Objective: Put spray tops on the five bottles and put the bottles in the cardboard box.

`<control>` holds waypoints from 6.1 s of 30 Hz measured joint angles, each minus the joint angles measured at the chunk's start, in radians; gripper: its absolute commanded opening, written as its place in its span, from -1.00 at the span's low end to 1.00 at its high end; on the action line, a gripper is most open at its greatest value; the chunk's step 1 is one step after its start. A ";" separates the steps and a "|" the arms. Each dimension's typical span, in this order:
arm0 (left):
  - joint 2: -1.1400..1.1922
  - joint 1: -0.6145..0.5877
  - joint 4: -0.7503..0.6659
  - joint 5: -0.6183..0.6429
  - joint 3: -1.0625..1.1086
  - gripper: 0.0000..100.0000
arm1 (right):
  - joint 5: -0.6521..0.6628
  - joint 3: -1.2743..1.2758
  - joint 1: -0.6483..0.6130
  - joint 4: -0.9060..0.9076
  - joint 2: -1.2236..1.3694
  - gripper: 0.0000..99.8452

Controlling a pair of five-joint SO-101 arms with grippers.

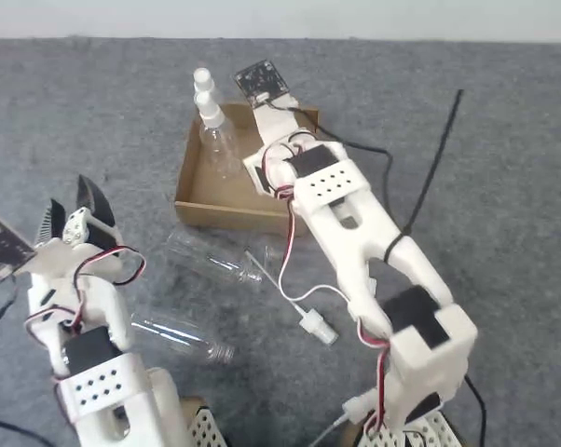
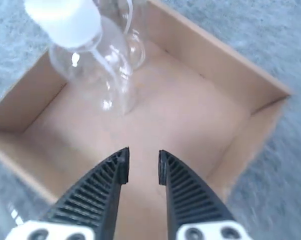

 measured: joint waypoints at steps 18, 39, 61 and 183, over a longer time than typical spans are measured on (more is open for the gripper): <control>0.000 0.000 0.000 0.000 0.018 -0.65 | 0.003 0.000 0.071 0.608 -0.338 -0.88; 0.000 0.000 0.000 0.000 0.018 -0.65 | 0.354 0.112 0.091 0.884 -0.381 -0.47; 0.000 0.000 0.000 0.000 0.018 -0.65 | 0.480 0.597 -0.054 0.281 -0.381 -0.48; 0.000 0.000 0.000 0.000 0.020 -0.65 | -0.511 0.730 0.454 0.446 -0.893 -0.88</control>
